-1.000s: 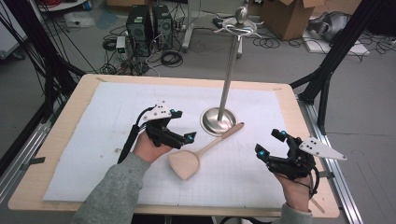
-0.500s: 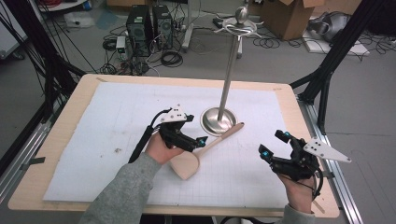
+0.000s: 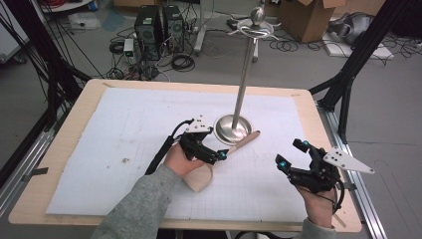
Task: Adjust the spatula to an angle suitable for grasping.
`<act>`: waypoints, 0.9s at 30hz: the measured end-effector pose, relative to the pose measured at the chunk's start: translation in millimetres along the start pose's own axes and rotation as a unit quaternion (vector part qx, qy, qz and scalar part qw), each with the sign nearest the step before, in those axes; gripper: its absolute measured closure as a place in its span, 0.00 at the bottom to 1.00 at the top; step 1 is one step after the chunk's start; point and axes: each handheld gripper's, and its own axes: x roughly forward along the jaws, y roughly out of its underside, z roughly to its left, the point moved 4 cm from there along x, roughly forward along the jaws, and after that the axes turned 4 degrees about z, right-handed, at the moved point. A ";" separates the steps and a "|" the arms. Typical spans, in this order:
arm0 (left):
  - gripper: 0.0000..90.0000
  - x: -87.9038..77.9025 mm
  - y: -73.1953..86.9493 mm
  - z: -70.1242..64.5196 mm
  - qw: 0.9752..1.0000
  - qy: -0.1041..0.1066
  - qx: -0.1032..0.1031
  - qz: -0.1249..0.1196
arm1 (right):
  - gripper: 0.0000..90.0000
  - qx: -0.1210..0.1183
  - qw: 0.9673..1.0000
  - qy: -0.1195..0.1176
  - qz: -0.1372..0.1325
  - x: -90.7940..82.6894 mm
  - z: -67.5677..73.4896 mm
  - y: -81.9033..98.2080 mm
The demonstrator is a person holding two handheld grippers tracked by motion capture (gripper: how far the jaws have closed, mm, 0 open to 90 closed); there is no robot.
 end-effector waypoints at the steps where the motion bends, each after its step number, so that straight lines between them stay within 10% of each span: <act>1: 0.03 2.2 0.6 -0.5 1.000 0.001 -0.001 0.003 | 0.16 0.000 1.000 0.000 0.000 -0.1 0.1 0.0; 27: 0.03 38.1 16.5 0.8 0.998 -0.007 -0.004 0.065 | 0.16 0.002 1.000 -0.004 0.004 2.3 0.2 2.5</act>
